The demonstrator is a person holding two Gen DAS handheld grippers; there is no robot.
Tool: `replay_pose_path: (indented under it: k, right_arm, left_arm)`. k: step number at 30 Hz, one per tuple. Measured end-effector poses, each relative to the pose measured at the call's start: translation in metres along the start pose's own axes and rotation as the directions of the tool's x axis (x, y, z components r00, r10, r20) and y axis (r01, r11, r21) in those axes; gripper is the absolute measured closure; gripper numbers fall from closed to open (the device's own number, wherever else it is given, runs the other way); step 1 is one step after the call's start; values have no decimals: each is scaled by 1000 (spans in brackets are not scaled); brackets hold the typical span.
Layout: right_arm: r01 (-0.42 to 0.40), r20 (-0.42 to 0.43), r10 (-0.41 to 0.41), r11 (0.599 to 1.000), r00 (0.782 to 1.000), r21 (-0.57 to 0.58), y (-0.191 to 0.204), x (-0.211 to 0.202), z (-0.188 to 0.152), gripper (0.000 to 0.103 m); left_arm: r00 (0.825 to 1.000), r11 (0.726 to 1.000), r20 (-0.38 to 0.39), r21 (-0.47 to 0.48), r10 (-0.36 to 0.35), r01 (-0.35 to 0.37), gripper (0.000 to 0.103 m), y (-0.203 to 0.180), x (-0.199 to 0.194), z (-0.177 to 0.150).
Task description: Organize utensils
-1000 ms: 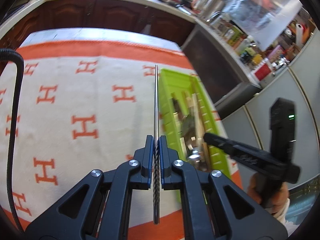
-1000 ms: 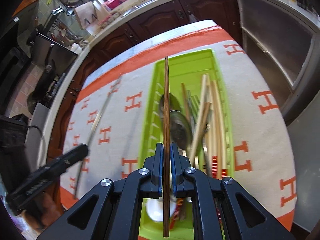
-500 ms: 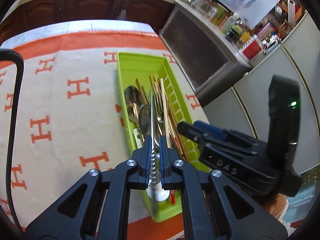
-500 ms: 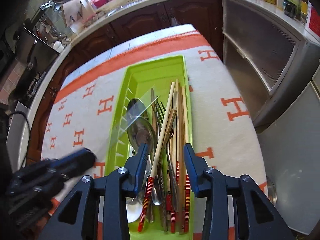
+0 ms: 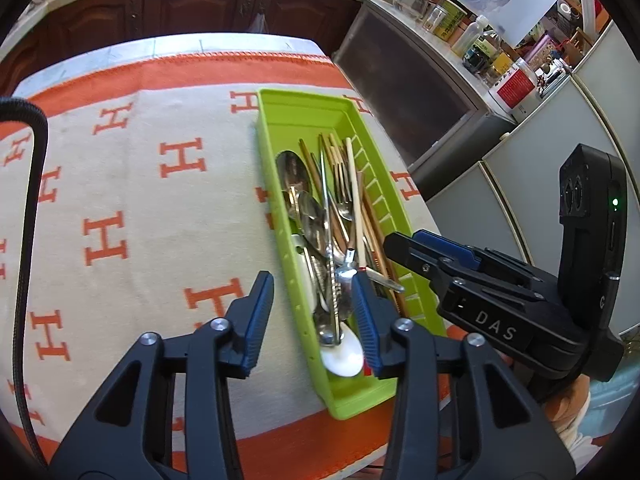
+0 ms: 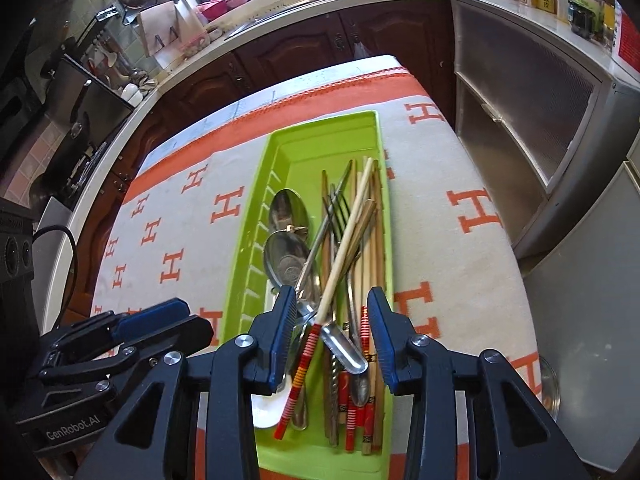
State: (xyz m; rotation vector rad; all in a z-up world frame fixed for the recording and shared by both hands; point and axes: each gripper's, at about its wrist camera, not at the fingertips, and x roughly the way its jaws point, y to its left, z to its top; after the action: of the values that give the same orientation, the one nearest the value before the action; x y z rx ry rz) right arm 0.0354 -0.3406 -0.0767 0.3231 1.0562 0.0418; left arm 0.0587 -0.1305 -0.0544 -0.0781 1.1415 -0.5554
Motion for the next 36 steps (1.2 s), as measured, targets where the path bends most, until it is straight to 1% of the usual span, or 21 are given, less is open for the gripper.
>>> replay_pose_path:
  k: [2, 7, 13, 15, 17, 18, 19, 22, 24, 26, 28, 30, 32, 35, 36]
  right_arm:
    - [-6, 4, 6, 1000, 1000, -8, 4, -2, -2, 66]
    - [-20, 10, 20, 999, 1000, -41, 16, -9, -7, 66]
    - [-48, 13, 49, 996, 999, -71, 33, -17, -15, 66]
    - [-51, 23, 53, 995, 998, -85, 40, -22, -19, 66]
    - [-55, 31, 58, 994, 998, -97, 46, -26, -21, 66]
    - [-58, 36, 62, 993, 997, -101, 49, -29, -22, 66]
    - [-63, 42, 67, 992, 997, -106, 53, -32, -24, 66]
    - [-78, 61, 86, 990, 994, -114, 64, -44, -29, 66]
    - [-92, 79, 102, 988, 992, -124, 72, -54, -32, 65]
    - [-104, 101, 119, 985, 988, -140, 82, -67, -36, 64]
    - [-114, 119, 133, 982, 984, -152, 92, -78, -39, 62]
    - [-129, 139, 152, 978, 979, -163, 102, -89, -41, 58]
    - [-126, 174, 156, 976, 972, -176, 112, -101, -46, 54]
    - [-111, 207, 152, 974, 967, -196, 126, -115, -53, 51]
    - [-106, 215, 150, 973, 965, -203, 130, -119, -56, 50]
  left_arm:
    - [1000, 1000, 7, 7, 17, -17, 63, 2, -5, -2]
    - [998, 998, 20, 15, 58, -59, 54, 9, -18, -8]
    - [989, 989, 37, 11, 146, -146, 54, 21, -33, -18]
    - [981, 982, 45, 6, 188, -188, 54, 26, -38, -22]
    - [966, 968, 66, 1, 251, -251, 53, 32, -46, -27]
    - [957, 960, 79, 0, 279, -280, 52, 34, -51, -30]
    - [950, 954, 90, 0, 299, -301, 47, 36, -55, -31]
    - [919, 929, 141, -12, 367, -369, 40, 40, -73, -37]
    - [894, 911, 184, -23, 408, -411, 38, 41, -88, -42]
    - [873, 898, 220, -34, 435, -439, 34, 41, -100, -46]
    - [855, 888, 253, -52, 453, -456, 27, 41, -112, -50]
    - [838, 884, 289, -76, 462, -461, 25, 40, -125, -53]
    - [825, 880, 316, -94, 469, -465, 24, 38, -135, -54]
    - [809, 878, 346, -123, 476, -463, 23, 36, -148, -56]
    - [806, 877, 349, -134, 478, -462, 23, 35, -151, -58]
